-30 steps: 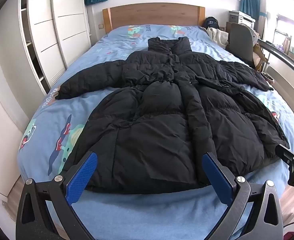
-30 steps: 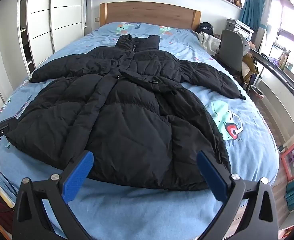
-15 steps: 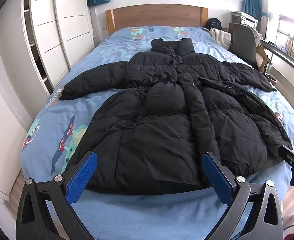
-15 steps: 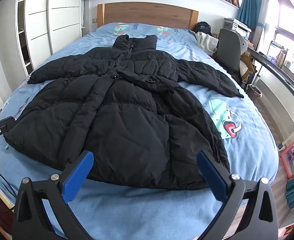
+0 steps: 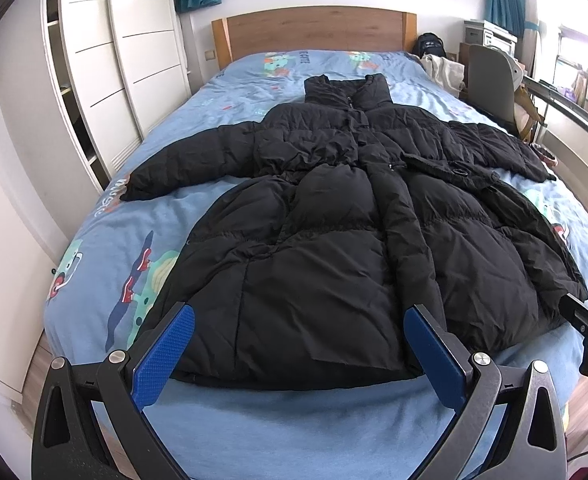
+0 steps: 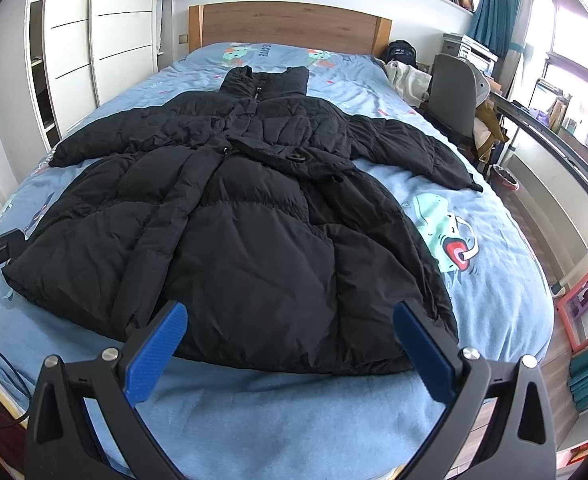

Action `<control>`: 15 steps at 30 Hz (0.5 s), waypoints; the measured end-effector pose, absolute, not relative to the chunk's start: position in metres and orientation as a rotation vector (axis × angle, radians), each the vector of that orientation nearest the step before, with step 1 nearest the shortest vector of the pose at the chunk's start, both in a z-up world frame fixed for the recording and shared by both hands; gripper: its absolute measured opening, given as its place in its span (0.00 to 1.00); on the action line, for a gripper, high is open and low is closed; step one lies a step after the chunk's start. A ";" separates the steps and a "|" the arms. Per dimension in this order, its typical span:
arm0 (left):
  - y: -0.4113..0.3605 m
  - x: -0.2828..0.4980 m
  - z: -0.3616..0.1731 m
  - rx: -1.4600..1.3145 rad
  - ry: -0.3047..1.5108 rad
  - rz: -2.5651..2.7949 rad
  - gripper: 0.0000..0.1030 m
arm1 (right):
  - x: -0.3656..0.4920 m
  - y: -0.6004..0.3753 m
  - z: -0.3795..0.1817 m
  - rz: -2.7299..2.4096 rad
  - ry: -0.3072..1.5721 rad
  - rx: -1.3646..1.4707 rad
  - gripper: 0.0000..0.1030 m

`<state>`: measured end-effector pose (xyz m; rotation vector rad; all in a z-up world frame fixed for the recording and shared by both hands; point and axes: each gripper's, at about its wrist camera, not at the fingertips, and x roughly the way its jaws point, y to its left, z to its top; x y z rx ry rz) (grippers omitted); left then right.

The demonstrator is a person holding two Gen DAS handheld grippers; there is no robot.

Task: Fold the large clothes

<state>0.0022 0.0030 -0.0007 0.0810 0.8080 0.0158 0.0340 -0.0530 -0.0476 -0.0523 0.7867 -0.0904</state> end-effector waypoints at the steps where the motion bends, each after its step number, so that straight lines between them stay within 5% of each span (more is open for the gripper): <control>1: 0.003 0.002 -0.001 0.082 0.808 0.015 1.00 | 0.035 -0.053 -0.048 -0.093 0.788 -0.053 1.00; 15: 0.005 0.001 -0.005 0.106 0.824 -0.002 0.99 | 0.031 -0.051 -0.046 -0.111 0.786 -0.038 1.00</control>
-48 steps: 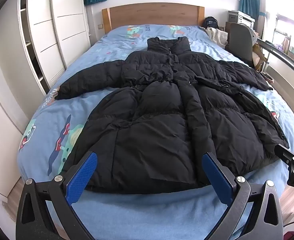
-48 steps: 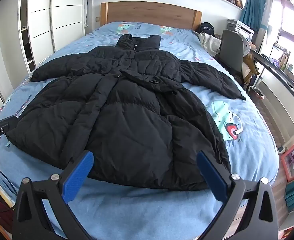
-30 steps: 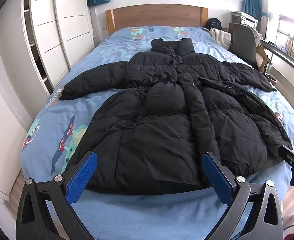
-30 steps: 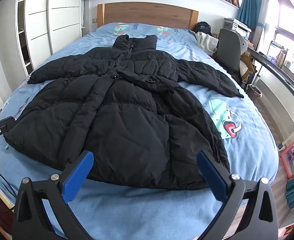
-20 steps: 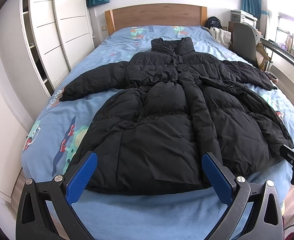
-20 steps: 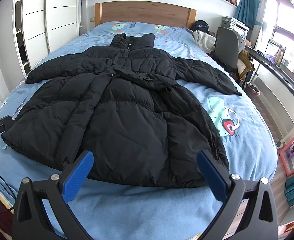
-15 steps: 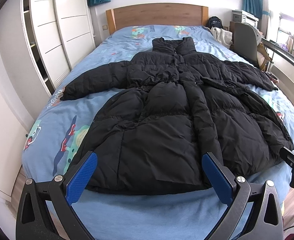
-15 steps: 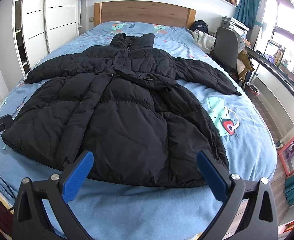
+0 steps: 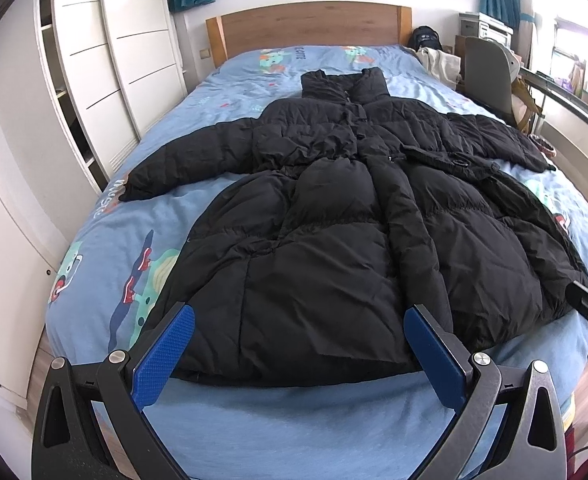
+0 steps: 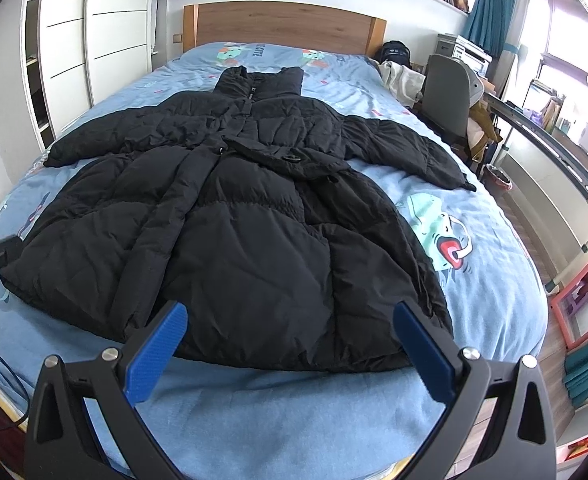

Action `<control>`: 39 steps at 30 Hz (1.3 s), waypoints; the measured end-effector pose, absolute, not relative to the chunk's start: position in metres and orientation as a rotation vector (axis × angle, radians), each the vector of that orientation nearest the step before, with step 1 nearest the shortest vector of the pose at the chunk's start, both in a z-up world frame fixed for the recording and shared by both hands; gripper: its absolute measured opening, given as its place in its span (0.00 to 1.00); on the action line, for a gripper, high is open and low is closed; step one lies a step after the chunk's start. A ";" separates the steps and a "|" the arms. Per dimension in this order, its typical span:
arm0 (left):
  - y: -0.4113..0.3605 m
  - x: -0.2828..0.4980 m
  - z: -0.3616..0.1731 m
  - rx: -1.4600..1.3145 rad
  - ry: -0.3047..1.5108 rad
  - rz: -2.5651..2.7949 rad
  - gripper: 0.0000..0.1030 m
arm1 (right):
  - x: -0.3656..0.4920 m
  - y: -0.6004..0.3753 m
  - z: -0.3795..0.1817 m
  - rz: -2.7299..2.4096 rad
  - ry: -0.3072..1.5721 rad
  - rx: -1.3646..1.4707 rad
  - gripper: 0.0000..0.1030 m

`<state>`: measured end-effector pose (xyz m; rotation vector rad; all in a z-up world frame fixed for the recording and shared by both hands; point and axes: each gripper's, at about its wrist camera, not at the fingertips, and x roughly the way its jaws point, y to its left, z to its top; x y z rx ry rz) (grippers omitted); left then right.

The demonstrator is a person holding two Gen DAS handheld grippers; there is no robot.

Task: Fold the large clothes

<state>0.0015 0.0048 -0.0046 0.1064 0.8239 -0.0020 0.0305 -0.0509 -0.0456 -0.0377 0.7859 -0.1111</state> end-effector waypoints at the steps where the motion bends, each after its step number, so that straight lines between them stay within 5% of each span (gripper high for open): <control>1: 0.005 0.002 -0.005 0.107 0.829 -0.016 0.99 | 0.031 -0.051 -0.045 -0.108 0.787 -0.029 1.00; 27: -0.004 0.033 0.001 0.173 0.869 -0.006 1.00 | 0.059 -0.058 -0.041 -0.035 0.786 0.023 1.00; 39: 0.028 0.112 0.115 0.139 0.635 0.068 1.00 | 0.106 -0.094 0.066 -0.050 0.602 -0.005 1.00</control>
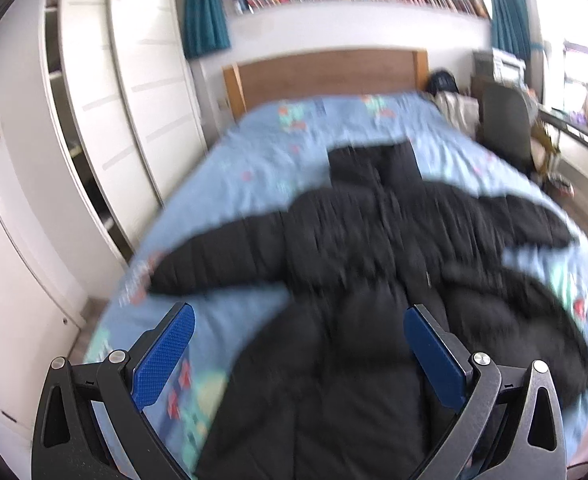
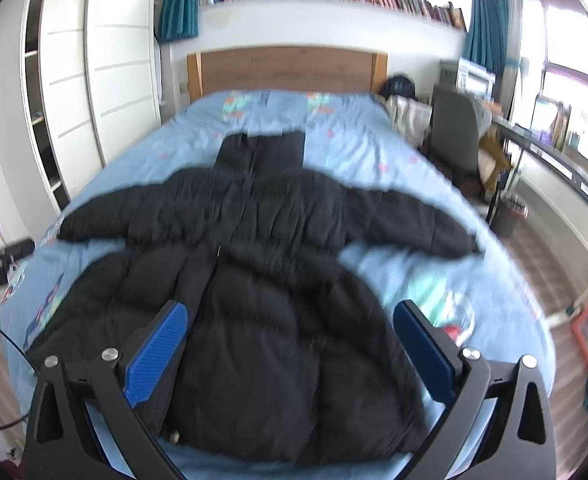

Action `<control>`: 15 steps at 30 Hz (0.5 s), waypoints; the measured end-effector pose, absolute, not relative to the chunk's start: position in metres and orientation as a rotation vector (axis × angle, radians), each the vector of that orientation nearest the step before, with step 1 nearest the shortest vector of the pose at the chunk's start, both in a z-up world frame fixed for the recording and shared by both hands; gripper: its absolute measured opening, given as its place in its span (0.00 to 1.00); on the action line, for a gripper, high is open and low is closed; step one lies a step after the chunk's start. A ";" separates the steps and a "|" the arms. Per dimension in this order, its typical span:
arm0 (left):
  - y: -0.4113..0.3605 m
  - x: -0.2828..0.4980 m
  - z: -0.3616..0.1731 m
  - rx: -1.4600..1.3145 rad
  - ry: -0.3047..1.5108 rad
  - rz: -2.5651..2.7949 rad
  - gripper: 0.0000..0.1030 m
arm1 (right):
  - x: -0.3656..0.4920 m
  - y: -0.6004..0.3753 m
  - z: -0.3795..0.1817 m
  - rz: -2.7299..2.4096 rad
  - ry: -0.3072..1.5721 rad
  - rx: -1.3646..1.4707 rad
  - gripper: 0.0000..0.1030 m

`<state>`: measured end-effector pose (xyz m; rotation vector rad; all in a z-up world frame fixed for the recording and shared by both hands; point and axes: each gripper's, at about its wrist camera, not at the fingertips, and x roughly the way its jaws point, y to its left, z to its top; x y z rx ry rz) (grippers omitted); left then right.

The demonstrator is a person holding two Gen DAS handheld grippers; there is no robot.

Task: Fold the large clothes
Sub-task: 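Grasp the coat sleeve cuff with the right gripper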

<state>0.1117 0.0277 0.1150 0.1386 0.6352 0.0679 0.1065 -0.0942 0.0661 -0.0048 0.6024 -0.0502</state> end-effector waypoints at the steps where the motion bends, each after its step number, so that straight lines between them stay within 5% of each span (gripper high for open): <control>1: 0.030 0.121 0.128 0.132 0.608 0.076 1.00 | 0.112 -0.098 0.077 -0.053 0.579 -0.012 1.00; 8: 0.037 0.188 0.175 0.116 0.492 0.121 1.00 | 0.180 -0.153 0.129 -0.139 0.473 0.049 1.00; 15: 0.039 0.241 0.158 0.116 0.536 0.135 1.00 | 0.268 -0.234 0.098 -0.231 0.570 0.212 1.00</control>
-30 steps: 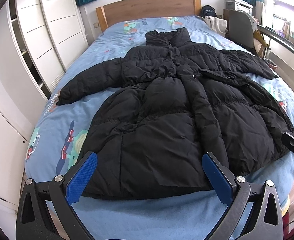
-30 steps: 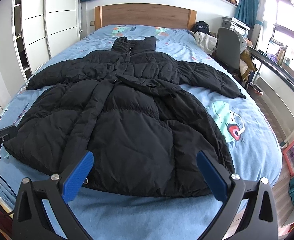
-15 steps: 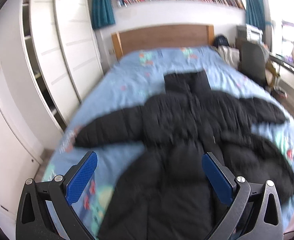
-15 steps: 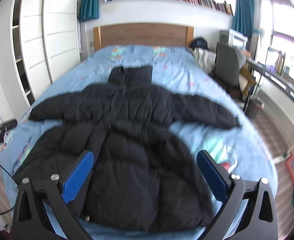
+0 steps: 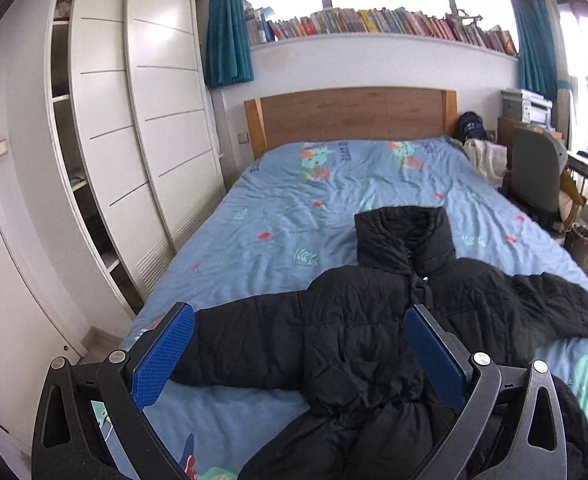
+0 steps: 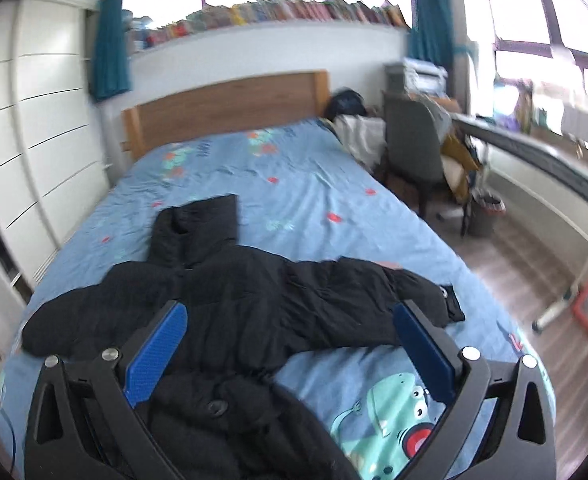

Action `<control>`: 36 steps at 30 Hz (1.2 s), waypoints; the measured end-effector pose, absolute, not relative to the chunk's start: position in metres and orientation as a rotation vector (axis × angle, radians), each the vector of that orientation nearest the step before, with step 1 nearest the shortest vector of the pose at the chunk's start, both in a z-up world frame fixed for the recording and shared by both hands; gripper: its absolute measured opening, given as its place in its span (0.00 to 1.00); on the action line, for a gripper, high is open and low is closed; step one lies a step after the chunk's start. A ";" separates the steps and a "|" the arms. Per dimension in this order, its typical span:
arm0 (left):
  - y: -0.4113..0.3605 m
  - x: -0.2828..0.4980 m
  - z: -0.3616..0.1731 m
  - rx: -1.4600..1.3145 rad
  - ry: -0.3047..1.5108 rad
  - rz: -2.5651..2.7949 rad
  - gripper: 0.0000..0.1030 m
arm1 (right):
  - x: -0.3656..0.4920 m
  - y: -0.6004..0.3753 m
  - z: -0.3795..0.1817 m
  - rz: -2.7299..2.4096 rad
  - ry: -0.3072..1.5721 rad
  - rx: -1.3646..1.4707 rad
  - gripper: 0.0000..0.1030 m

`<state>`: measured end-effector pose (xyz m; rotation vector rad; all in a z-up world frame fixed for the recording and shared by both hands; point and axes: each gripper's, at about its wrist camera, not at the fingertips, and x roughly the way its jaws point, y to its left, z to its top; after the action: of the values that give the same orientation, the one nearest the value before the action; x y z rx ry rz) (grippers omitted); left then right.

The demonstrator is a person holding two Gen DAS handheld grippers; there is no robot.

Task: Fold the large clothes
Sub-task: 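Grasp the coat sleeve cuff with the right gripper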

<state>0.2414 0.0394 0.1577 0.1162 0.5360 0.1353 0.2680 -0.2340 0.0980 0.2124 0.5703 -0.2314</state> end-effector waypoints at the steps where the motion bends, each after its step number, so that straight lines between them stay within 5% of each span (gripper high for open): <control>1: 0.040 0.251 0.150 0.122 0.552 0.139 1.00 | 0.284 -0.250 0.087 -0.243 0.593 0.250 1.00; 14: 0.073 0.320 0.062 0.130 0.733 0.223 0.99 | 0.356 -0.399 -0.103 -0.375 0.729 0.805 1.00; 31: 0.077 0.341 0.006 0.133 0.848 0.247 1.00 | 0.351 -0.482 -0.188 -0.401 0.524 1.230 1.00; 34: 0.075 0.342 0.006 0.127 0.849 0.247 1.00 | 0.348 -0.490 -0.193 -0.400 0.485 1.267 0.88; 36: 0.073 0.342 0.006 0.126 0.849 0.244 0.99 | 0.346 -0.493 -0.198 -0.397 0.469 1.303 0.57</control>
<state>0.3422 0.0733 0.0061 0.1263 0.8491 0.2441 0.3458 -0.4929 -0.1976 1.3028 0.4685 -0.3972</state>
